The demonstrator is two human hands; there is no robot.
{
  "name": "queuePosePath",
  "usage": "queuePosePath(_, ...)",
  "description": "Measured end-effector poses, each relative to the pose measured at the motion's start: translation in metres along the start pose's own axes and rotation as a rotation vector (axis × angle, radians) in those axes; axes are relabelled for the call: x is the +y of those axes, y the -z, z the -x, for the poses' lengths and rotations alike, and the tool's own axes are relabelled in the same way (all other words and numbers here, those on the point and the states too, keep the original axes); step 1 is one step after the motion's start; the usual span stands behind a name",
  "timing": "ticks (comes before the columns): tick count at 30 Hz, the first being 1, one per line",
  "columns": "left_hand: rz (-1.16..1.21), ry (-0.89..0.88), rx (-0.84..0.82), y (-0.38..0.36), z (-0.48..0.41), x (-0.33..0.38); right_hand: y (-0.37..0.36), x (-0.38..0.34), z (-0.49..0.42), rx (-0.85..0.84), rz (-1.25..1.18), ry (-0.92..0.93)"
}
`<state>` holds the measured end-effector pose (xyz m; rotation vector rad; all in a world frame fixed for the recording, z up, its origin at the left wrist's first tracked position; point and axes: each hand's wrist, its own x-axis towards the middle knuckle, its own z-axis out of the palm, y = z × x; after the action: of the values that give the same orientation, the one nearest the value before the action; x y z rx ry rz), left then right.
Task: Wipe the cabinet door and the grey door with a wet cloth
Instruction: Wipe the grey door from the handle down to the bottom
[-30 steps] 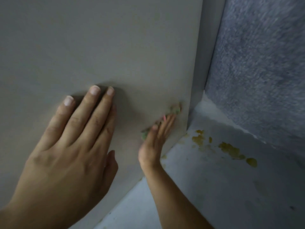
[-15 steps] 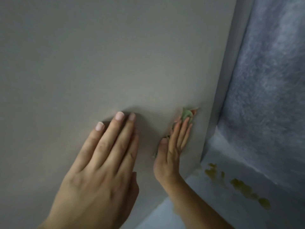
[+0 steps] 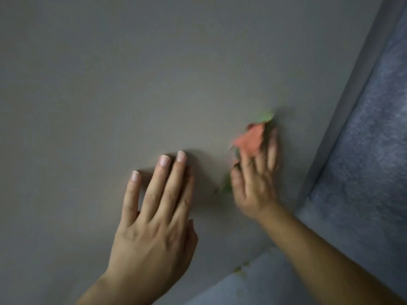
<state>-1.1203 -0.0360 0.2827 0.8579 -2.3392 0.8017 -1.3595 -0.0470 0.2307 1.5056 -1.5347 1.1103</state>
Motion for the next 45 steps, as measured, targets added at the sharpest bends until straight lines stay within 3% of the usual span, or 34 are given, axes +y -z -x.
queuePosePath(3,0.018,-0.012,0.007,0.002,0.002,-0.004,0.003,-0.004,-0.041,0.174,-0.069,-0.331)
queuePosePath(4,0.026,-0.004,0.022,0.003,0.003,-0.004,0.004,-0.017,-0.044,0.161,-0.073,-0.331)
queuePosePath(9,0.043,0.085,0.075,0.006,0.013,-0.008,0.008,-0.04,-0.031,-0.048,-0.007,0.132)
queuePosePath(14,0.038,0.152,0.121,0.003,0.022,-0.016,0.031,-0.058,-0.101,0.059,-0.042,-0.033)
queuePosePath(16,0.032,0.147,0.125,0.001,0.026,-0.018,0.04,-0.087,-0.131,0.045,-0.009,0.099)
queuePosePath(20,-0.003,0.142,0.082,-0.005,0.033,-0.016,0.053,-0.131,-0.163,-0.072,0.094,0.625)
queuePosePath(23,0.007,0.147,0.072,-0.008,0.034,-0.014,0.054,-0.122,-0.166,-0.067,0.132,0.728)
queuePosePath(26,0.038,0.157,0.073,-0.008,0.032,-0.014,0.051,-0.072,-0.145,-0.072,0.171,0.619)
queuePosePath(29,0.071,0.165,0.089,-0.006,0.033,-0.012,0.047,-0.023,-0.105,-0.058,0.175,0.3)
queuePosePath(32,0.084,0.151,0.086,-0.008,0.036,-0.015,0.033,-0.035,-0.085,-0.017,0.113,0.094)
queuePosePath(36,0.085,0.12,0.073,-0.011,0.042,-0.02,0.014,-0.071,-0.067,-0.01,0.035,0.387)
queuePosePath(39,0.088,0.1,0.066,-0.016,0.047,-0.017,0.007,-0.048,-0.03,-0.077,0.032,0.453)
queuePosePath(42,0.096,0.072,0.049,-0.022,0.054,-0.012,-0.001,-0.021,0.014,-0.078,0.002,0.132)
queuePosePath(44,0.093,0.053,0.03,-0.026,0.06,-0.012,-0.009,-0.033,0.029,-0.027,-0.081,-0.166)
queuePosePath(45,0.092,0.044,0.022,-0.028,0.063,-0.012,-0.015,-0.048,0.033,-0.004,-0.115,-0.218)
